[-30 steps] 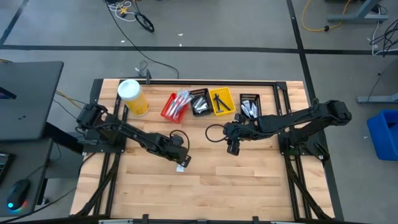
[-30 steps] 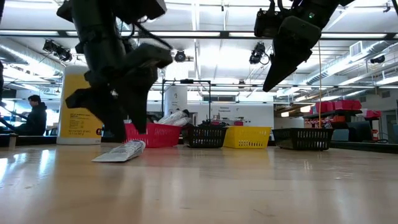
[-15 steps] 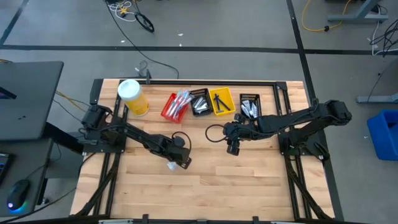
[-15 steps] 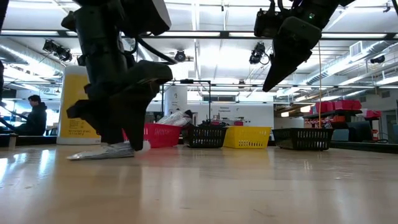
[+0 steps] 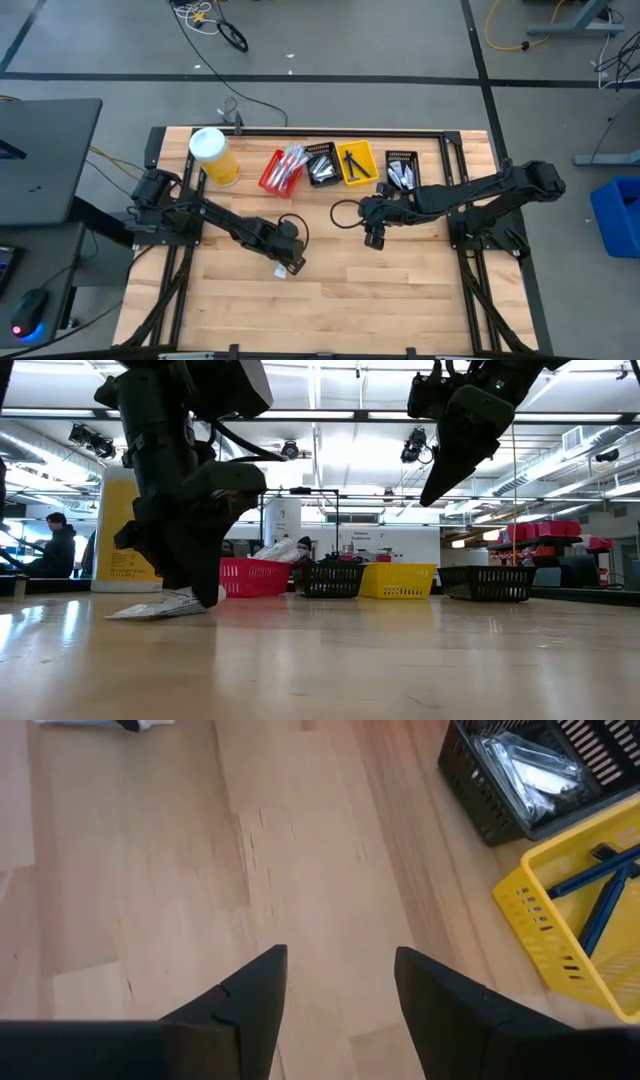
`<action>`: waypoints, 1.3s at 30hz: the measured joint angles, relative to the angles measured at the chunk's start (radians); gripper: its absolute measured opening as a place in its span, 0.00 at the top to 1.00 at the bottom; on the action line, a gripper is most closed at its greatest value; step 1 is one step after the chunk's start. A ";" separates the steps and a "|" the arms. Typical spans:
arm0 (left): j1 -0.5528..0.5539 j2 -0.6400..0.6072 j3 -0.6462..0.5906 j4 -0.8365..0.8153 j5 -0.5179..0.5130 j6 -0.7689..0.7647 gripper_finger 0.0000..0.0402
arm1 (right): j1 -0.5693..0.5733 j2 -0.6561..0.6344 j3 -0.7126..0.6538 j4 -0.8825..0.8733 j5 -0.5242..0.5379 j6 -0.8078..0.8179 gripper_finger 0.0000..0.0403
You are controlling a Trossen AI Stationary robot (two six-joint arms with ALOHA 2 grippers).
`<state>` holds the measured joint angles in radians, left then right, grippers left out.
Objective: Pick & Place Travel size toiletries
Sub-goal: Put the purple toothpaste into the right black bin
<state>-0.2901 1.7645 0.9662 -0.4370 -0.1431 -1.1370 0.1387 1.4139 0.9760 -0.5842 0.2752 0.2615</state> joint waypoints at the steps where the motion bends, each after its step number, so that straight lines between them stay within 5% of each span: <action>1: 0.000 0.000 0.000 0.001 -0.006 0.000 0.71 | 0.000 0.000 0.000 0.003 0.000 0.000 0.51; 10: 0.003 -0.004 0.010 0.206 -0.146 0.117 0.72 | 0.004 0.019 -0.014 0.129 -0.116 0.081 0.51; 24: 0.098 -0.006 0.140 0.495 -0.342 0.523 0.72 | 0.012 0.032 -0.392 0.989 -0.200 0.200 0.48; 27: 0.115 -0.006 0.163 0.539 -0.408 0.570 0.72 | 0.012 0.032 -0.448 1.130 -0.165 0.269 0.48; 39: 0.166 -0.006 0.186 0.571 -0.501 0.583 0.72 | 0.009 0.032 -0.455 1.202 0.083 0.227 0.49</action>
<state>-0.1241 1.7580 1.1522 0.1341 -0.6445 -0.5540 0.1474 1.4460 0.5209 0.6182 0.3584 0.4890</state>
